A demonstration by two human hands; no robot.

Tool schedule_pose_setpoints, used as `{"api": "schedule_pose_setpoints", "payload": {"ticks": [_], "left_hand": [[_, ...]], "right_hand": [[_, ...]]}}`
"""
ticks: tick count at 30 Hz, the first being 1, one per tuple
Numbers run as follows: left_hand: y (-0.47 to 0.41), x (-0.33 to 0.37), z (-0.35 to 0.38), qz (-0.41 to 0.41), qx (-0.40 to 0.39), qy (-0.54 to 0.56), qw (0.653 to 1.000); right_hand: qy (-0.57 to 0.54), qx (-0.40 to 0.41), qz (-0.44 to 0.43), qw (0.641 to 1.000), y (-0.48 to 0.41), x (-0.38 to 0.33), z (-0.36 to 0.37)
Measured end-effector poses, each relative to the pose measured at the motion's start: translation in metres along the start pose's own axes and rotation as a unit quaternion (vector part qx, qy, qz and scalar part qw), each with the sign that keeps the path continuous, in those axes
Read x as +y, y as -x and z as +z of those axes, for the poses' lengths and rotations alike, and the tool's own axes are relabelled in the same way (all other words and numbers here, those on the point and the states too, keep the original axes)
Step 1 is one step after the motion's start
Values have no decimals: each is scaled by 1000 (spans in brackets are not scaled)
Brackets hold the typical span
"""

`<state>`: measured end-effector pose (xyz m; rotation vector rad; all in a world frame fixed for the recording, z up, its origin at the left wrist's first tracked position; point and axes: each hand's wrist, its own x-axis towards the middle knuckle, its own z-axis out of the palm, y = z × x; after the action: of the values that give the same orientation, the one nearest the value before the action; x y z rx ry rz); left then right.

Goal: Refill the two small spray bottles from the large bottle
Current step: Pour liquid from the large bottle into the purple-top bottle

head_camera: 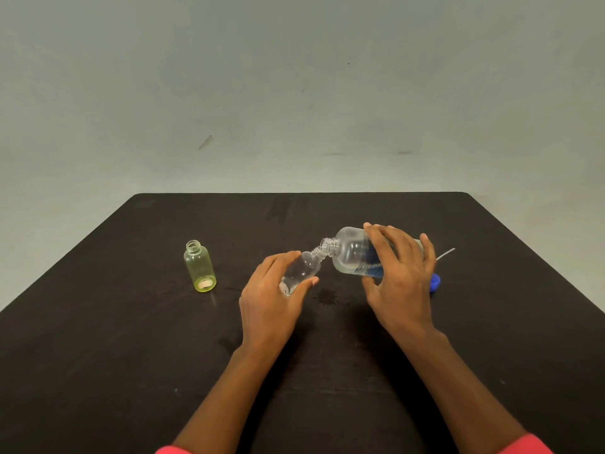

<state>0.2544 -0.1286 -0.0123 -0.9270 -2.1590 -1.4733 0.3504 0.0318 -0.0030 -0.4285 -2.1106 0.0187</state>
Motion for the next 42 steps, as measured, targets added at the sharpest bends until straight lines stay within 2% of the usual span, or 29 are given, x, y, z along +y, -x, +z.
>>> {"api": "schedule_pose_setpoints", "payload": {"ticks": [42], "left_hand": [[-2,-2,3,47,22,-44,998]], "right_hand": [[22,-4,-14,1000,-3,1,-4]]}}
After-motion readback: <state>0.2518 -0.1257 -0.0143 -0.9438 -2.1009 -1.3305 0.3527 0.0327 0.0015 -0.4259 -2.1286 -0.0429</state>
